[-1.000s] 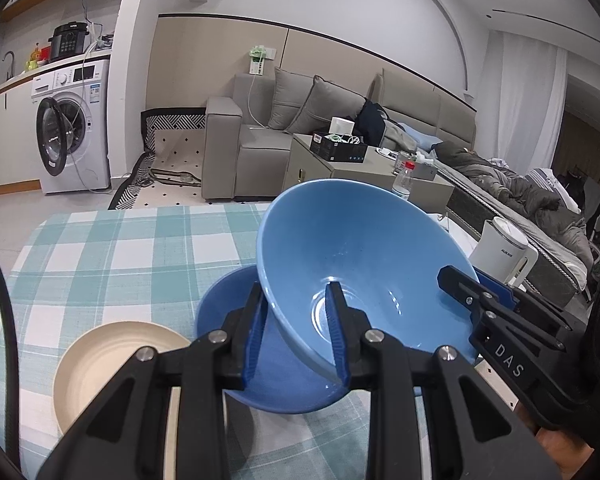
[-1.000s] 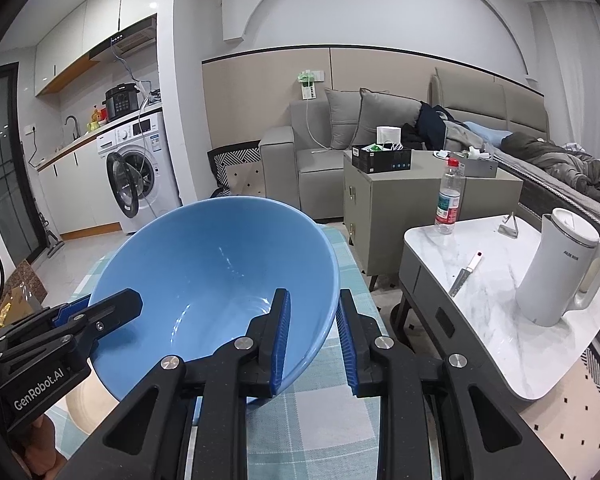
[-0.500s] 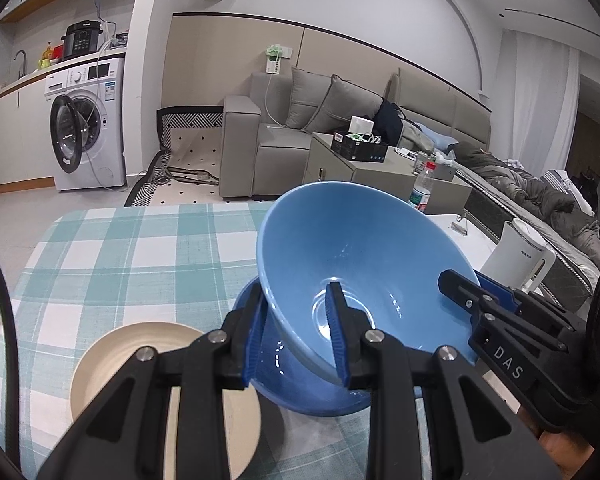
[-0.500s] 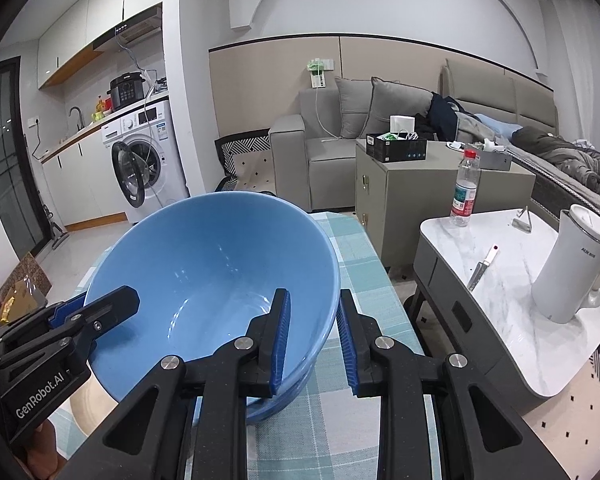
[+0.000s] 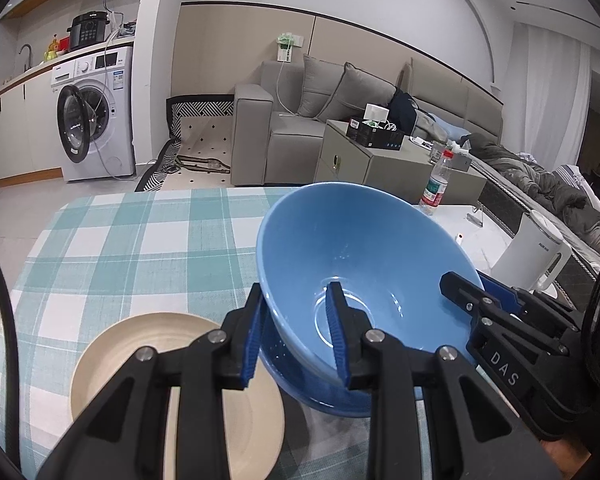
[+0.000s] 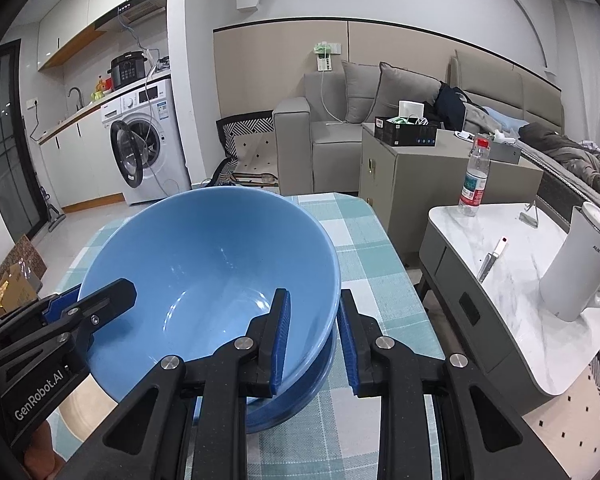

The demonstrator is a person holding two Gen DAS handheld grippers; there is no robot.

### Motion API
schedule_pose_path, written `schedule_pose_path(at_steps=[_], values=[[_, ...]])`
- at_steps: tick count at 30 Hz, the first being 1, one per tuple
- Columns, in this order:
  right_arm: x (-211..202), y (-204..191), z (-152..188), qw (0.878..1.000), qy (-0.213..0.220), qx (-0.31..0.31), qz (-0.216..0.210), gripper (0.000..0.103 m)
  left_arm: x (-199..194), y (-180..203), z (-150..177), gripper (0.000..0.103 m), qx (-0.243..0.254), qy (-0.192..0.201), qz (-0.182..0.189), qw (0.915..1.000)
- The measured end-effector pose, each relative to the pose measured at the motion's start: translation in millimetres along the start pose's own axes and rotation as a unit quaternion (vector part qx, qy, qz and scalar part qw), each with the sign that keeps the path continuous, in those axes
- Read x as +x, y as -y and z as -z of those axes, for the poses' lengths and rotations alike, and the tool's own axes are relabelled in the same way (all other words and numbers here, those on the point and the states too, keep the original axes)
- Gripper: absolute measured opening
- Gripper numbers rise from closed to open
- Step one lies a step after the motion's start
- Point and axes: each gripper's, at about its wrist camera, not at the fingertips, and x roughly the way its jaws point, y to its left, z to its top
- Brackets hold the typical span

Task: Organize plates and bowls
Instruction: 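Lower the light blue bowl into the dark blue bowl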

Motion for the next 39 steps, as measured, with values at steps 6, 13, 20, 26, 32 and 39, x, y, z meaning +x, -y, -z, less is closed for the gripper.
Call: schedule_pose_path(at_steps=[6,13,20,26,32,39], values=[[12.4,-6.4,4.1,1.000,-0.006,-0.012,0.014,0.024,12.5,-3.4,5.1,0.028,0.002,-0.010,-0.006,0.9999],[21.5,-8.6,10.3,1.000,-0.013,-0.017,0.019,0.024,23.9,-4.7,10.3,0.029,0.010,-0.022,-0.013,0.9996],[30.9,-12.2,14.3,0.999,-0.028,-0.020,0.023,0.025,29.0,-2.5,14.0,0.030,0.020,-0.025,-0.025,0.9992],[35.2,-13.3,17.2,0.999,-0.033,-0.024,0.029,0.025,31.2,-1.6,15.6,0.031,0.026,-0.027,-0.027,0.9989],[37.3,-14.5,21.3,0.998,-0.035,-0.035,0.039,0.026,33.2,3.1,18.8,0.031,0.043,-0.026,-0.041,0.9979],[38.6,-14.0,23.5,0.998,-0.039,-0.035,0.037,0.027,35.2,3.8,20.5,0.032,0.049,-0.032,-0.043,0.9974]])
